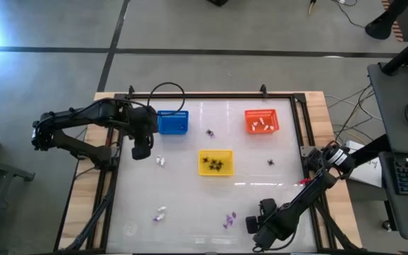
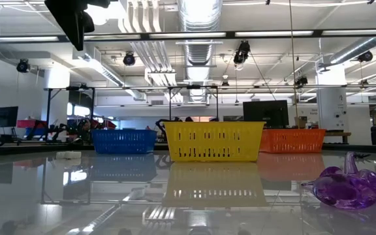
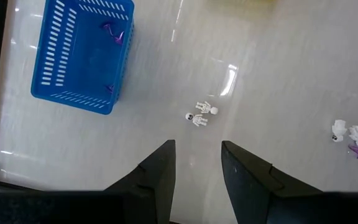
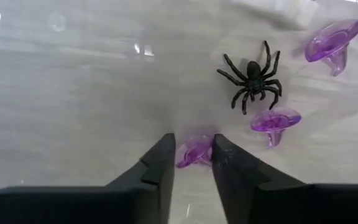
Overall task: Sort Halloween decoration
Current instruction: Put the purple witch hat toy into the blue bin
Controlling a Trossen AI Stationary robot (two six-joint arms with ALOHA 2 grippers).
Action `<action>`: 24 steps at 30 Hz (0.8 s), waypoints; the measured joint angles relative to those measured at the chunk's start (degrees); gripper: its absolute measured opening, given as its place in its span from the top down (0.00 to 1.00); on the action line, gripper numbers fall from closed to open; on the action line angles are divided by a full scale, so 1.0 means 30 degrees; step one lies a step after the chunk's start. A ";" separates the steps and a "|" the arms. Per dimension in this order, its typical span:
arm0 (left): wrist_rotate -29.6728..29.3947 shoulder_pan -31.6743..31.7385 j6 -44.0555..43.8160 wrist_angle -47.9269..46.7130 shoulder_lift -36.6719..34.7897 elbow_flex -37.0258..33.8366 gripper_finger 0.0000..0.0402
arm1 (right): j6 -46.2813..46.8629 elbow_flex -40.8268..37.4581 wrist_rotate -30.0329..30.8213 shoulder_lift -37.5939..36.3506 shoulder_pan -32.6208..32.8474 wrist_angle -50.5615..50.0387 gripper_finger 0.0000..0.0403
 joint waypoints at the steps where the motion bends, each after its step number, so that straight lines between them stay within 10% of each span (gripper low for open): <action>1: -0.0001 0.0000 0.0000 0.0000 0.0000 0.0000 0.72 | 0.0000 0.0000 0.0006 0.0000 0.0000 0.0006 0.82; 24: -0.0007 -0.0015 0.0095 -0.0190 0.0000 0.0000 0.72 | -0.0272 0.1531 0.0112 -0.0139 0.0015 -0.1361 0.98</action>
